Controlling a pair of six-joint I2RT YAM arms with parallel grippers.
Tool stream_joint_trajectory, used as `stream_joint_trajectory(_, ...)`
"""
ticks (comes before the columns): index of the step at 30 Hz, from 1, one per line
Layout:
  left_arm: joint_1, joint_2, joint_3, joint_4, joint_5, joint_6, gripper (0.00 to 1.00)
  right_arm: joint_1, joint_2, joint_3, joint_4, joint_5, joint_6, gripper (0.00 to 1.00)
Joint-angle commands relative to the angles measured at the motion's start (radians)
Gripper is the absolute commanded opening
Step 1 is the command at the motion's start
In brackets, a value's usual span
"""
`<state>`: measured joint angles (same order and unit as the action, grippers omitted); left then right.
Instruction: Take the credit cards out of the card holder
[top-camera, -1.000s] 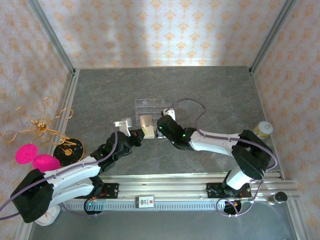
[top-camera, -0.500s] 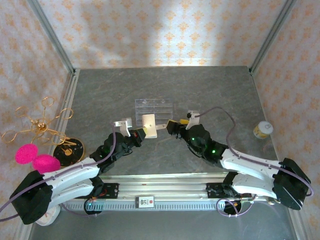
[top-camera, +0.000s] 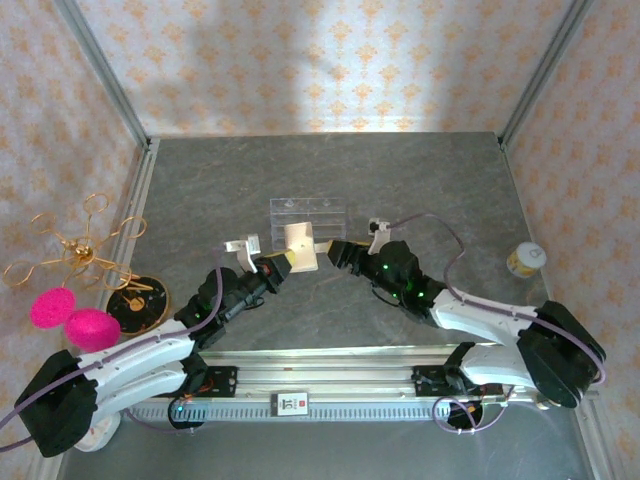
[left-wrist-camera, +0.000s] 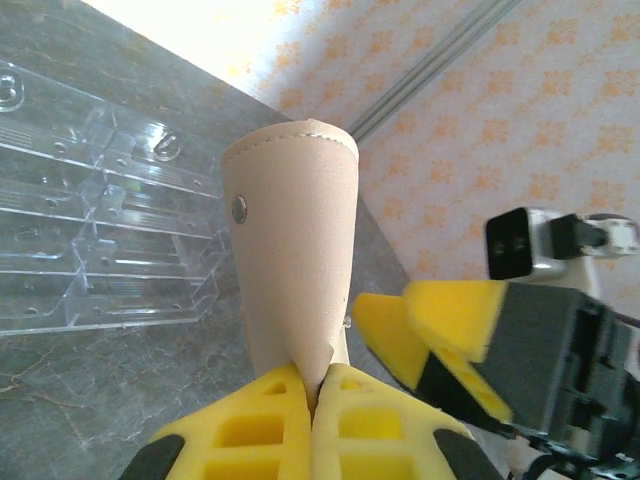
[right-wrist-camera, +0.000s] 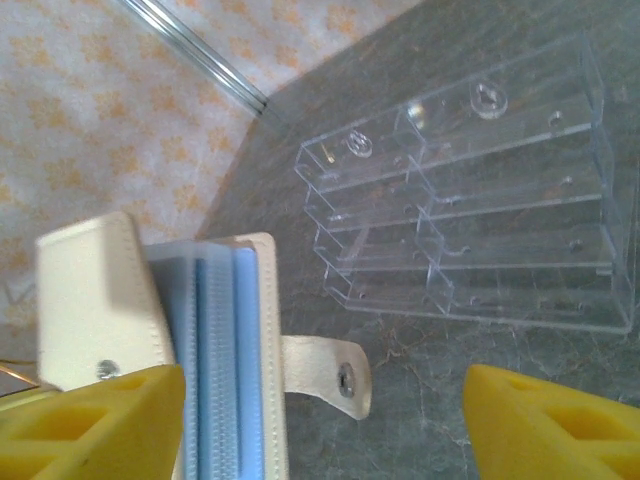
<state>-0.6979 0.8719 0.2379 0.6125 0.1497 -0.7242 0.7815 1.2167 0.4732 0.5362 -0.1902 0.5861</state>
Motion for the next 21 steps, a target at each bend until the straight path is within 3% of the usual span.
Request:
stream_joint_trajectory(1, 0.008, -0.019, -0.015, 0.084, 0.016, 0.005, 0.00, -0.007, 0.044, 0.019, 0.036, -0.091, 0.060, 0.70)
stream_joint_trajectory(21, 0.008, -0.052, -0.052, 0.133, 0.043, -0.043, 0.00, -0.018, 0.186, 0.040, 0.255, -0.149, 0.131, 0.51)
